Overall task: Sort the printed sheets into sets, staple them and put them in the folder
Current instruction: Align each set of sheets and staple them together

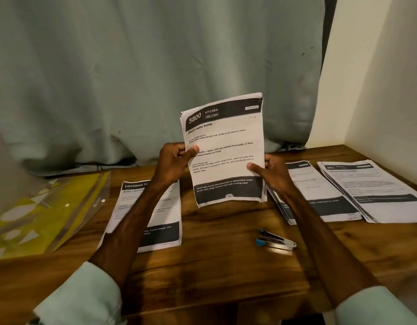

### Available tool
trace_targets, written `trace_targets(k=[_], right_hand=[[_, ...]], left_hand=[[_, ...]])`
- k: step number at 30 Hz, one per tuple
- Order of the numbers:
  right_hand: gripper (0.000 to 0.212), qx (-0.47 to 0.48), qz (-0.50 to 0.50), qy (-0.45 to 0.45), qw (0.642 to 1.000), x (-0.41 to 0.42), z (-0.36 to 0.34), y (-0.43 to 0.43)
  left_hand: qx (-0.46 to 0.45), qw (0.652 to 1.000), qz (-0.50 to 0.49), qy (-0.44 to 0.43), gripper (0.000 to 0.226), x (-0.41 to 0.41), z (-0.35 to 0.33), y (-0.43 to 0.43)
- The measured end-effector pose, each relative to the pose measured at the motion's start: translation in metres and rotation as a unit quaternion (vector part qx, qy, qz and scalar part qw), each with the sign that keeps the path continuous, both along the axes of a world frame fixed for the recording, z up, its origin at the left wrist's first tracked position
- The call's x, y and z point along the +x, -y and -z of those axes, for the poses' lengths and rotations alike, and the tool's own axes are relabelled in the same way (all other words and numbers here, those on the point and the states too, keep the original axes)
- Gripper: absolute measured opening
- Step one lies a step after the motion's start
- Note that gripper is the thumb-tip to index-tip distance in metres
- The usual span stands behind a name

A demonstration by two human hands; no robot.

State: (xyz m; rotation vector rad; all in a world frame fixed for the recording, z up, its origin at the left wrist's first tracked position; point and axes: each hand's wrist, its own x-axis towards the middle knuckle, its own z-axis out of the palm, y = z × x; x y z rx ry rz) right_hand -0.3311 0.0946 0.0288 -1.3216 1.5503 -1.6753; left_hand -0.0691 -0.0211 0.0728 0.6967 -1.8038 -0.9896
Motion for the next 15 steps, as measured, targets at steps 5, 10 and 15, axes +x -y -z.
trace_targets(k=[5,10,15], right_hand=[[0.037,0.012,0.029,-0.014,0.999,0.002,0.019,-0.003],[0.035,0.022,0.045,-0.025,0.998,0.002,0.032,-0.006],[0.036,0.011,0.054,-0.003,0.998,0.0,0.027,-0.006]], left_hand=[[-0.004,1.0,-0.008,0.014,0.021,-0.001,0.016,-0.003],[0.003,1.0,-0.001,0.011,0.017,-0.006,0.028,-0.011],[-0.008,1.0,-0.003,-0.007,0.025,-0.008,0.019,-0.009]])
